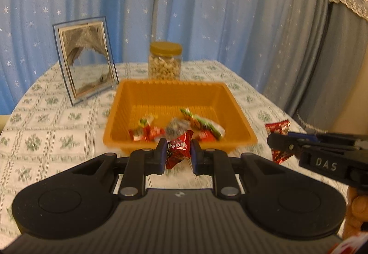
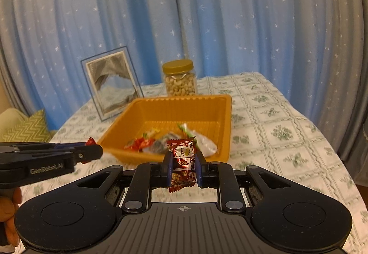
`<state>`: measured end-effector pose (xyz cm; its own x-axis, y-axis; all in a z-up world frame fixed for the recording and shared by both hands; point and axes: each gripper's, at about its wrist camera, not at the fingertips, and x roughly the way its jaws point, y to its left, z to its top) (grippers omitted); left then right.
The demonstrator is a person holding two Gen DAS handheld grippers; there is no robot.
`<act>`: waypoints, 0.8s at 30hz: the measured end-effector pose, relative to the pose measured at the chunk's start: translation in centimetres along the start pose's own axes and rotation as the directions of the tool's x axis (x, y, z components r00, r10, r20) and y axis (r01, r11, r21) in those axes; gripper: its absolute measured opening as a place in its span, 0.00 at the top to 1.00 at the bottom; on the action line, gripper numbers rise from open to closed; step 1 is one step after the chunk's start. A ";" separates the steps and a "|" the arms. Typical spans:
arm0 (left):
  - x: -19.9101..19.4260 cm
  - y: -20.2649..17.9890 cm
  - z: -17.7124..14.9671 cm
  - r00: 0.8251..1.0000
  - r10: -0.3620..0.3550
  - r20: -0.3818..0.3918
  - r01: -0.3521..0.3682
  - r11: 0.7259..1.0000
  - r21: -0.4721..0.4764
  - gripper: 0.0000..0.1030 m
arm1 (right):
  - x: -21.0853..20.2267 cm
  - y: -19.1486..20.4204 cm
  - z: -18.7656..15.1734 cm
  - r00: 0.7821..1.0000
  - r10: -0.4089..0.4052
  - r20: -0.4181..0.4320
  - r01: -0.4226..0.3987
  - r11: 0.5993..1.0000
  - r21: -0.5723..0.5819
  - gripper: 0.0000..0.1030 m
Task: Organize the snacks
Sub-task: 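Carry both red candies over the orange tray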
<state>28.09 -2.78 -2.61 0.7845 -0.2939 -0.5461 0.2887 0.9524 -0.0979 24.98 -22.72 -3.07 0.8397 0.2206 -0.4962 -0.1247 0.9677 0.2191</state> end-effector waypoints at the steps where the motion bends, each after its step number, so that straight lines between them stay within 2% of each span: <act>1: 0.4 0.3 0.4 1.000 0.001 0.006 -0.001 1.000 -0.005 0.82 | 0.6 -0.1 0.3 1.000 -0.001 -0.001 0.001 1.000 0.006 0.81; 12: 6.1 3.0 3.1 1.000 0.021 0.006 -0.020 0.999 -0.041 0.82 | 7.4 -1.0 4.0 1.000 -0.001 -0.022 0.002 0.998 0.067 0.81; 24: 11.0 4.6 4.0 0.999 0.028 -0.039 -0.030 0.999 -0.040 0.82 | 12.5 -1.8 4.8 0.997 -0.024 -0.072 0.031 0.995 0.093 0.81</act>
<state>40.21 -1.94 -5.71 0.7703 -0.2634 -0.5807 0.2428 0.9633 -0.1148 38.27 -22.30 -5.68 0.8020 0.2056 -0.5608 -0.0494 0.9585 0.2807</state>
